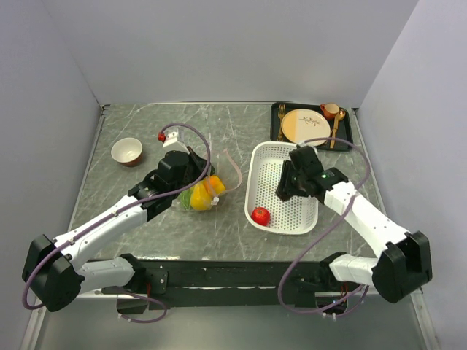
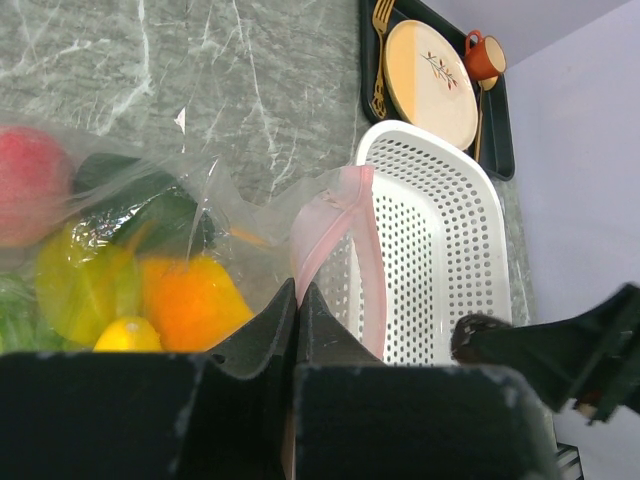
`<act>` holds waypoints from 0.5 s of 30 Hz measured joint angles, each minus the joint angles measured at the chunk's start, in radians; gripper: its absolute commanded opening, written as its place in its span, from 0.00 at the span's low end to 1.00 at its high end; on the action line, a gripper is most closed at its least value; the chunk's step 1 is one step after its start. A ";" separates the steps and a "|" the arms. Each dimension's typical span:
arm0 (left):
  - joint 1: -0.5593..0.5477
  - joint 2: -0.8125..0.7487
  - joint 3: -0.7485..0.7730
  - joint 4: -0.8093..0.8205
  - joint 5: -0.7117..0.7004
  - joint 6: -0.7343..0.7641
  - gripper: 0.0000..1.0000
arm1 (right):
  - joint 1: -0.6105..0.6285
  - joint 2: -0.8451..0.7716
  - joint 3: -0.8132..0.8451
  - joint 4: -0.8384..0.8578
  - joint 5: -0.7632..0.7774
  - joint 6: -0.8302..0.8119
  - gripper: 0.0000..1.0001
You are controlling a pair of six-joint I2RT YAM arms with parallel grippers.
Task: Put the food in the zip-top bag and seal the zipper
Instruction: Pick up the fake fruit from the bin, then place the fake fruit in the zipper food storage bag.
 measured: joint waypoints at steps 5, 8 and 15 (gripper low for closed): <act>0.000 0.000 0.000 0.000 0.000 0.000 0.02 | 0.007 -0.023 0.074 0.028 -0.051 0.010 0.42; 0.000 0.006 0.001 0.000 0.003 0.000 0.01 | 0.035 -0.022 0.094 0.060 -0.094 0.018 0.43; 0.000 0.034 0.005 0.000 0.019 0.001 0.02 | 0.107 0.044 0.183 0.120 -0.169 0.029 0.43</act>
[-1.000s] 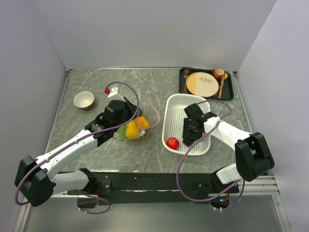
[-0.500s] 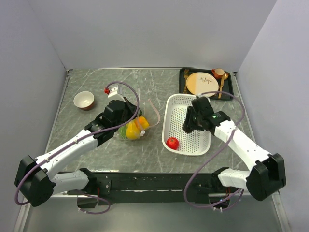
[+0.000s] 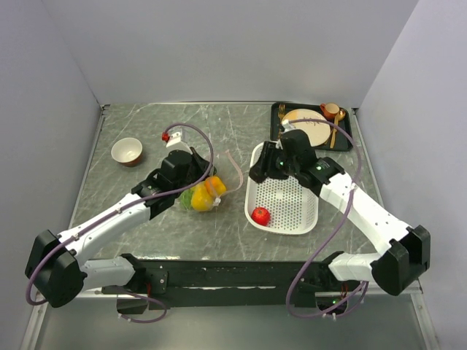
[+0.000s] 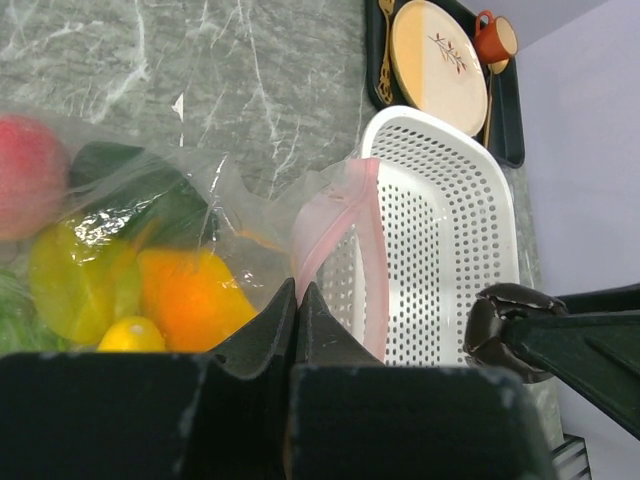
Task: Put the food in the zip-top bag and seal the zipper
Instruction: Place the fake fruit in the zipper food storage bag.
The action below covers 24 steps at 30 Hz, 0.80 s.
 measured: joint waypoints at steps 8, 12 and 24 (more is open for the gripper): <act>0.000 0.011 0.021 0.000 0.007 0.004 0.02 | 0.047 0.119 0.105 0.056 -0.051 0.001 0.47; 0.000 0.011 0.021 0.000 0.011 0.003 0.01 | 0.083 0.179 0.130 0.078 -0.073 0.002 0.46; 0.000 0.022 0.022 0.003 0.025 0.003 0.02 | 0.189 0.308 0.184 0.083 -0.053 0.004 0.51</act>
